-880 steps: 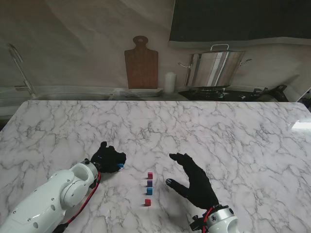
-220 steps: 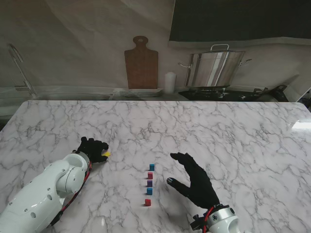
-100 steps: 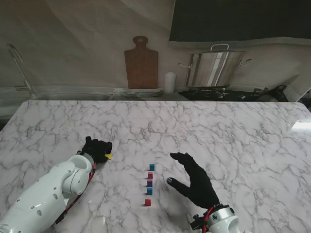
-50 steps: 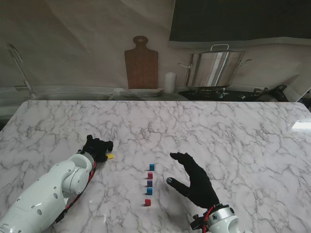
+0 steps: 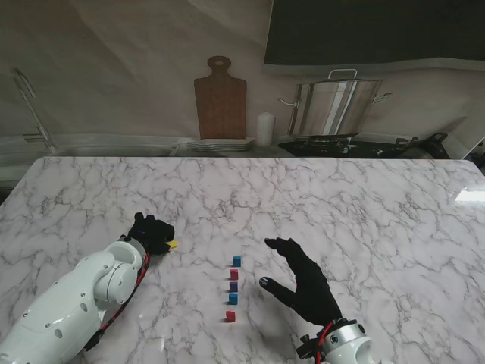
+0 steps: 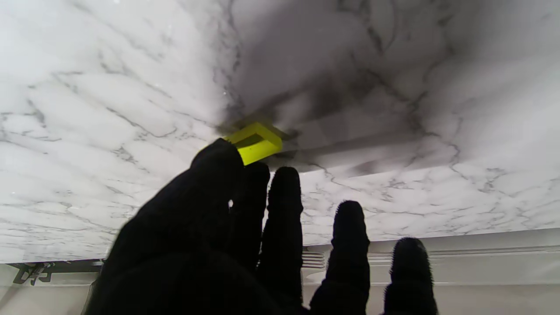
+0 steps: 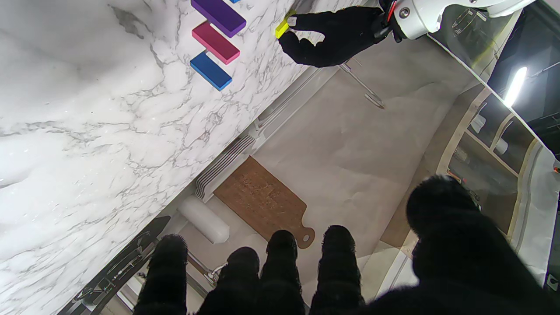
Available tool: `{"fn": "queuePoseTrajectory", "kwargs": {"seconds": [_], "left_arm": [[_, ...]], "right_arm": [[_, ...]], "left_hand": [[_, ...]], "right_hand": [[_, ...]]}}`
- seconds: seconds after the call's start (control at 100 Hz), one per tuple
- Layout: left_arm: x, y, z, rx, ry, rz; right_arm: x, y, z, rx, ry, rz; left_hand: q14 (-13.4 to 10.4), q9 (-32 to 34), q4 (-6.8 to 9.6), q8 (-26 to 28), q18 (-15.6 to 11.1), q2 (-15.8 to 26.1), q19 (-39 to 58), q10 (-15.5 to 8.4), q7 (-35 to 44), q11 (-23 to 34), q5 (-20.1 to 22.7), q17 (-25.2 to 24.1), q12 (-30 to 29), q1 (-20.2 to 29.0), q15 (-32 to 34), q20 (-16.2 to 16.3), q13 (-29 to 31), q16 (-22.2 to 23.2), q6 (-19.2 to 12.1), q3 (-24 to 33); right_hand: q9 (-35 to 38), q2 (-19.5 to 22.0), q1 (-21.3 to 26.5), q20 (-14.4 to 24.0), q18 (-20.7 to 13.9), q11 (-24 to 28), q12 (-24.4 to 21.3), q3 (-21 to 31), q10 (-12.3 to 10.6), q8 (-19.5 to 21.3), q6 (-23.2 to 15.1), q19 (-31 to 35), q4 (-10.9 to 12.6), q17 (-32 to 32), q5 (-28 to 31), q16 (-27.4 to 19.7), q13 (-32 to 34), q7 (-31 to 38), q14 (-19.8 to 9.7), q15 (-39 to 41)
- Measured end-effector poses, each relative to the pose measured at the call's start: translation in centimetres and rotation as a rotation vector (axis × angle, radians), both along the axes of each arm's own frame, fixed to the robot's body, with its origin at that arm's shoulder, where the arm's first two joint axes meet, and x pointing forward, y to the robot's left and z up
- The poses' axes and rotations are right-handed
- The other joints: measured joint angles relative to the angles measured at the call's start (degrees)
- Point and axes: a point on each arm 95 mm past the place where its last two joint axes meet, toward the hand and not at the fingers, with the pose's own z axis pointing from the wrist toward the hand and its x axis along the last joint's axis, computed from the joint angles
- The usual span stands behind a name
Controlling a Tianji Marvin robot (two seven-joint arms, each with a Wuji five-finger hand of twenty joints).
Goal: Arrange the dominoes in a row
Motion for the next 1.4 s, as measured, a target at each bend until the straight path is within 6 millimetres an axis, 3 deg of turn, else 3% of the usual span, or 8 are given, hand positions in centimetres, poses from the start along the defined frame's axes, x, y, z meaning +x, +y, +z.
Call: {"fn": "queuePoseTrajectory", "kwargs": {"seconds": [0.22,0.47,0.62,0.69,0.98,1.16,1.29,1.4], "left_arm": [[-0.1,0.0,0.1,-0.012,0.010,-0.001],[0.0,-0.6,-0.3,0.008,0.010,-0.014],[0.1,-0.7,-0.6,0.014,0.010,-0.015],[0.1,-0.8,-0.6,0.015,0.008,-0.017],[0.2,-1.1,-0.6,0.007,0.011,-0.020],[0.2,-1.2,-0.6,0.001,0.014,-0.022],[0.4,-1.4,-0.3,-0.003,0.001,-0.023],[0.4,-1.5,-0.1,-0.005,-0.007,-0.023]], "right_arm": [[0.0,0.0,0.0,0.000,0.000,-0.001],[0.0,0.0,0.0,0.000,-0.001,-0.001],[0.0,0.0,0.0,0.000,0.000,-0.002],[0.0,-0.1,0.0,0.000,0.000,-0.002],[0.0,-0.1,0.0,0.002,0.000,-0.004],[0.0,-0.1,0.0,0.003,0.000,-0.004],[0.0,-0.1,0.0,0.003,0.000,-0.004],[0.0,-0.1,0.0,0.003,0.000,-0.004]], "left_hand": [[0.03,-4.08,0.65,-1.67,0.00,3.71,-2.39,1.03,-2.66,0.12,0.98,-0.63,-3.77,-3.35,-0.89,1.98,-2.12,0.01,0.76,-5.21],[0.04,-9.29,0.65,8.54,-0.05,1.97,-3.19,1.51,5.58,0.10,-5.28,-0.67,-3.79,-6.06,-0.85,3.90,-3.65,0.25,3.18,0.63],[0.04,-9.78,0.61,12.43,-0.05,-0.29,-3.19,1.77,13.08,0.10,-6.79,-0.67,-3.80,-3.19,-0.81,3.92,-3.75,0.65,2.78,1.41],[0.04,-9.78,0.63,14.43,-0.05,-0.29,-3.19,1.80,18.07,0.10,-6.64,-0.67,-3.81,-1.96,-0.58,3.92,-3.80,0.66,-0.14,1.68],[0.04,-9.56,0.60,24.26,-0.05,-1.30,-1.96,2.50,26.44,0.04,-10.85,-0.67,-5.24,-0.86,-0.33,3.92,-2.70,0.66,2.11,2.25],[0.04,-5.48,-0.24,31.51,-0.05,-3.07,2.34,3.72,28.39,-1.48,-11.50,-0.57,-7.55,-0.84,-0.23,2.88,1.77,-0.37,0.96,4.29],[-0.16,5.18,-0.30,34.44,-0.05,-3.78,7.22,3.70,31.36,-11.79,-10.48,-0.53,3.28,1.27,0.62,1.02,7.01,-0.47,-5.29,5.50],[-1.02,11.54,-0.28,34.56,-0.04,-4.68,8.58,2.44,31.97,-10.38,-10.45,0.02,9.25,2.07,1.36,0.81,8.02,-0.47,-7.08,5.50]], "right_hand": [[0.00,0.00,0.00,0.00,0.00,0.01,0.00,0.00,0.00,0.00,0.00,0.00,0.00,0.00,0.00,0.00,0.00,0.00,0.01,0.00],[0.00,0.00,0.00,0.00,0.00,0.01,0.00,0.00,0.00,0.00,0.00,0.00,0.00,0.00,0.00,0.00,0.00,0.00,0.01,0.00],[0.00,0.00,0.00,0.00,0.00,0.01,0.00,0.00,0.00,0.00,0.00,0.00,0.00,0.00,0.00,0.00,0.00,0.00,0.01,0.00],[0.00,0.00,0.00,0.00,0.00,0.01,0.00,0.00,0.00,0.00,0.00,0.00,0.00,0.00,0.00,0.00,0.00,0.00,0.01,0.00],[0.00,0.00,0.00,0.00,0.00,0.02,0.00,0.00,0.00,0.00,0.00,0.00,0.00,0.00,0.00,0.00,0.00,0.00,0.01,0.00],[0.00,0.00,0.00,0.00,0.00,0.02,0.00,0.00,0.00,-0.01,0.00,0.01,0.00,0.00,0.00,0.00,0.00,0.00,0.01,0.00],[0.00,0.00,0.00,0.00,0.00,0.02,0.00,0.00,0.00,0.00,0.00,0.01,0.00,0.00,0.00,0.00,0.01,0.00,0.01,0.00],[0.00,0.00,0.00,0.00,0.00,0.04,0.00,0.00,0.00,-0.01,0.00,0.01,0.00,0.00,0.00,0.00,0.01,0.00,0.02,0.00]]}}
